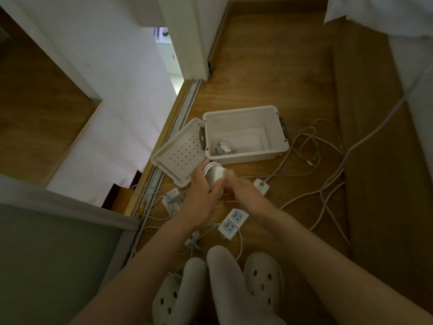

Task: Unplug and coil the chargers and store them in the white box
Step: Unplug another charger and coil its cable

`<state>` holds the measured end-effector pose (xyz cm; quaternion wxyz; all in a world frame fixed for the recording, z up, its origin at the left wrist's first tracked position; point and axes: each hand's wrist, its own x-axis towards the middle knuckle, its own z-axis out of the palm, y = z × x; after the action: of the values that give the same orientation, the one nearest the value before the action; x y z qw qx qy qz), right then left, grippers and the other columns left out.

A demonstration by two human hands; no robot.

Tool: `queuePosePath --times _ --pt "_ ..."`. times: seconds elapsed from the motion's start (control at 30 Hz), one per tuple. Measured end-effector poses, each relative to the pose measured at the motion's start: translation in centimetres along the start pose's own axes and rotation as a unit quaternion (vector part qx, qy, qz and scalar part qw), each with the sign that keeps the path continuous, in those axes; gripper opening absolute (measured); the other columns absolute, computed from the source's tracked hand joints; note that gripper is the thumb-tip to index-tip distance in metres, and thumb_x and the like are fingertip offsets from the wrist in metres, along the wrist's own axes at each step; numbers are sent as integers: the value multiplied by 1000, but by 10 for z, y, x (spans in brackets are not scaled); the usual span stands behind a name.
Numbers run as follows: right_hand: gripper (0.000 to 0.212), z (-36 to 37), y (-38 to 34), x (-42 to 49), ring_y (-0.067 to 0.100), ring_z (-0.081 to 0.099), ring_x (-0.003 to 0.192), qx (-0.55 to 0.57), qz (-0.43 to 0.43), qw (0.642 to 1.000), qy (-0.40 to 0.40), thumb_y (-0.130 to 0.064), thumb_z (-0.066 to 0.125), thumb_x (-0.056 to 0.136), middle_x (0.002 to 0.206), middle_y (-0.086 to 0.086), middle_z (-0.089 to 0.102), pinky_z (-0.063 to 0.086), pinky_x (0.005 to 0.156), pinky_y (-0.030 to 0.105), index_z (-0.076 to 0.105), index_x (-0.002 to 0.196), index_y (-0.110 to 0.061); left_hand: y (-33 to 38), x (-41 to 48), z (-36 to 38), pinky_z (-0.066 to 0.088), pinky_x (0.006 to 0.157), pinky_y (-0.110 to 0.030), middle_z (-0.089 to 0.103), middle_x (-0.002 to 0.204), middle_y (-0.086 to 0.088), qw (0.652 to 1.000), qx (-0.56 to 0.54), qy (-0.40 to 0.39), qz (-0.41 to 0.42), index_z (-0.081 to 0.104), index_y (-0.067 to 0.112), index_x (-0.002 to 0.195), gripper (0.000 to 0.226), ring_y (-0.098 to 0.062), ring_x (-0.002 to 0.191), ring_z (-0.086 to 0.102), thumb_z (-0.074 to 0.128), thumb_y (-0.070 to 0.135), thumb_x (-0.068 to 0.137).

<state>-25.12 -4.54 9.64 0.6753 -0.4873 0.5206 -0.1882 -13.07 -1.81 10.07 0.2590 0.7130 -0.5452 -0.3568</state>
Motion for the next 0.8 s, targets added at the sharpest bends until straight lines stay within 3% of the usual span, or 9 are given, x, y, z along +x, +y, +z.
queuePosePath --times 0.1,0.2,0.3,0.43,0.53,0.6,0.67,0.8 --pt "41 -4 0 25 20 65 98 13 -2 1000 -25 -48 39 95 108 9 67 53 89 36 58 112 -16 -9 15 12 44 99 -34 33 138 -9 997 50 -17 49 19 13 143 63 -21 120 46 55 26 93" --pt "30 -10 3 49 10 65 84 36 -29 999 -27 -37 43 97 98 5 67 55 66 19 56 115 -17 -15 32 24 44 90 -22 31 136 -8 989 108 -20 98 13 12 145 65 -19 115 50 52 21 94" --pt "22 -23 6 75 9 66 76 40 -48 998 0 -34 44 97 88 4 68 55 63 20 59 102 -19 -24 56 32 43 99 -35 34 139 -8 982 128 -18 140 15 10 147 66 -20 121 44 49 30 94" --pt "30 -44 18 121 35 64 95 6 -30 996 79 -37 44 96 105 24 64 54 82 45 60 102 -11 -48 99 42 39 102 -41 40 138 -3 962 195 -42 188 27 17 145 59 -18 122 42 52 30 94" --pt "47 -57 28 152 23 63 87 -52 -23 990 126 -44 44 93 100 13 65 52 68 29 55 116 -5 -63 126 48 30 110 -39 34 144 -2 945 266 -53 181 26 23 146 61 -20 130 34 53 19 92" --pt "55 -66 35 177 20 59 82 -97 -36 983 153 -48 45 91 96 8 61 47 65 27 51 119 -1 -73 144 54 24 112 -38 32 147 -3 936 310 -39 162 25 23 147 59 -21 134 29 48 12 93" --pt "54 -75 39 198 19 56 83 -130 -53 973 183 -47 46 91 98 6 57 43 67 27 47 121 -3 -84 161 59 22 111 -38 31 146 -5 921 363 -30 139 24 21 146 57 -23 134 28 45 10 94" --pt "55 -92 41 238 24 61 88 -164 -49 955 243 -51 46 89 101 8 62 51 79 38 49 121 -6 -105 177 69 27 106 -38 39 139 -5 884 446 -31 135 28 21 142 53 -25 129 31 44 9 93"
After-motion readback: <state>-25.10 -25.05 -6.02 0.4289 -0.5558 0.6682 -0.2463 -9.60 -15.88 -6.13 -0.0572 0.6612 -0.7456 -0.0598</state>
